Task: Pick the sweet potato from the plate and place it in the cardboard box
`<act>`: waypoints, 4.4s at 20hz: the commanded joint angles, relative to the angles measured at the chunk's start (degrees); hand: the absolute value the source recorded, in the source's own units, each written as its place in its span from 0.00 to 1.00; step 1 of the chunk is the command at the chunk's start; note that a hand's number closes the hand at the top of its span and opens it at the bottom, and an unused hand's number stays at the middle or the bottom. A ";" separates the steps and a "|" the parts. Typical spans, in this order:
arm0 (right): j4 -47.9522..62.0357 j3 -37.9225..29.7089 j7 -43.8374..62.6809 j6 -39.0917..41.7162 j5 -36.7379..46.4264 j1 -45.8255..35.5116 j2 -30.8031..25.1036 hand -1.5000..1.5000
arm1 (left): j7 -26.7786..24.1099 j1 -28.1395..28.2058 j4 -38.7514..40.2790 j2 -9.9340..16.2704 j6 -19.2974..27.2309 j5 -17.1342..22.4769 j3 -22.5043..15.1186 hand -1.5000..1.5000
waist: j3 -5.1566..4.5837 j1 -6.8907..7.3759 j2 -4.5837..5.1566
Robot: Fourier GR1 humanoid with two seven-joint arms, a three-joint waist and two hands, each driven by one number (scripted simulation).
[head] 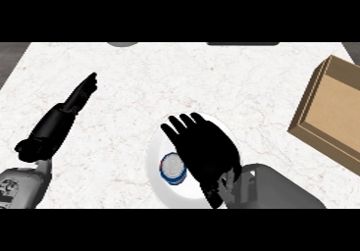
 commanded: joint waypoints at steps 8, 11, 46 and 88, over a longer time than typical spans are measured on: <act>9.56 -2.27 -9.12 1.03 11.28 0.99 1.71 0.00 | -1.12 -0.24 1.14 -3.00 -1.87 -3.34 2.34 0.50 | 0.00 0.02 0.07; 7.93 1.01 -9.38 -2.01 15.48 7.07 2.66 0.00 | -1.02 1.20 -0.18 -1.83 -4.55 -1.90 4.69 0.50 | 0.01 -0.06 0.00; 25.91 -7.20 -43.19 -21.53 34.94 8.53 3.21 1.00 | -1.57 -0.43 2.31 -9.53 -5.97 -10.67 6.24 0.50 | 0.01 -0.35 0.06; 17.75 -61.61 -47.66 -19.58 3.69 10.96 -31.27 1.00 | -3.20 0.24 1.21 -8.73 -9.22 -9.64 8.72 0.50 | 0.00 0.97 0.49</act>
